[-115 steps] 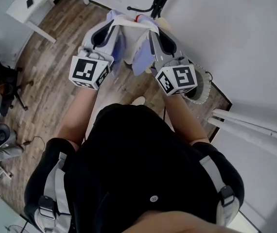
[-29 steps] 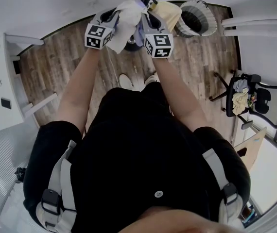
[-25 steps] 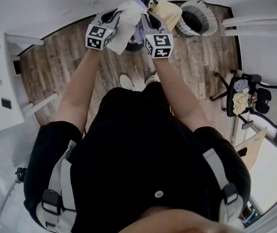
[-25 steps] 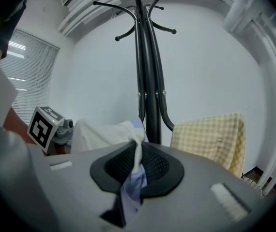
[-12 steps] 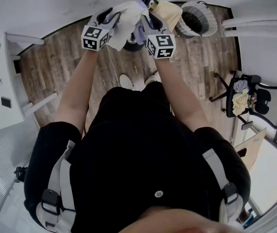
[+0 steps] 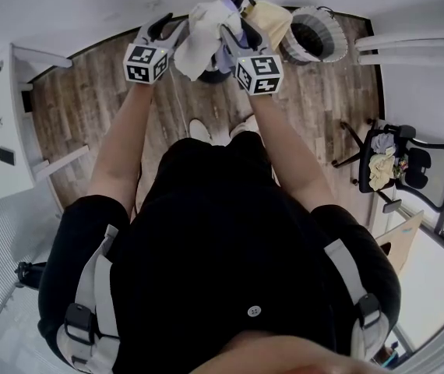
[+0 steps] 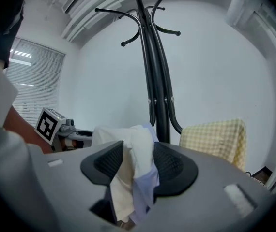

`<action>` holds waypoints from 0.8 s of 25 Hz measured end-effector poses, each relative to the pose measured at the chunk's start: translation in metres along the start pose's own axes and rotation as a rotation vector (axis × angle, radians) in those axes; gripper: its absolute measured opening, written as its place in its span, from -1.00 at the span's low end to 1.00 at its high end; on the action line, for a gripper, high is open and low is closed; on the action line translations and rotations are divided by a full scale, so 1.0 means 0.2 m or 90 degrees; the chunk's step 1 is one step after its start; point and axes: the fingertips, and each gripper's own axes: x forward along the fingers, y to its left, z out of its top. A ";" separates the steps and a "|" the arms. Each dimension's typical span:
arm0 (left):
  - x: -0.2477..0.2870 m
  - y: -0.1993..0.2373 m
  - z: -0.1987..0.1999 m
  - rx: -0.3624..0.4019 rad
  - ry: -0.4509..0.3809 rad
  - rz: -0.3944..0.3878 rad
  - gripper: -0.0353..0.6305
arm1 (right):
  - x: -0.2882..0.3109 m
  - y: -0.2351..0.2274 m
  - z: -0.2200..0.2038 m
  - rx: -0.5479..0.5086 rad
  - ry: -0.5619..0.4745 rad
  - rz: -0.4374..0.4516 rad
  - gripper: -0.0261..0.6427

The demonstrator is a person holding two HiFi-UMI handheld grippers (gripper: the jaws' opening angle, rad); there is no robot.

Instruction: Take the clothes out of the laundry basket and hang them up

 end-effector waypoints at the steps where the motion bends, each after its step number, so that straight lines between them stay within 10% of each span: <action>1: -0.02 0.00 0.01 0.000 -0.003 0.006 -0.41 | -0.01 0.01 0.01 -0.003 0.000 0.003 -0.30; 13: -0.29 -0.31 0.26 0.014 -0.045 0.037 -0.41 | -0.32 0.01 0.19 -0.045 -0.011 0.084 -0.25; 20: -0.46 -0.74 0.44 -0.007 -0.082 0.043 -0.68 | -0.67 0.01 0.39 -0.074 -0.050 0.180 -0.63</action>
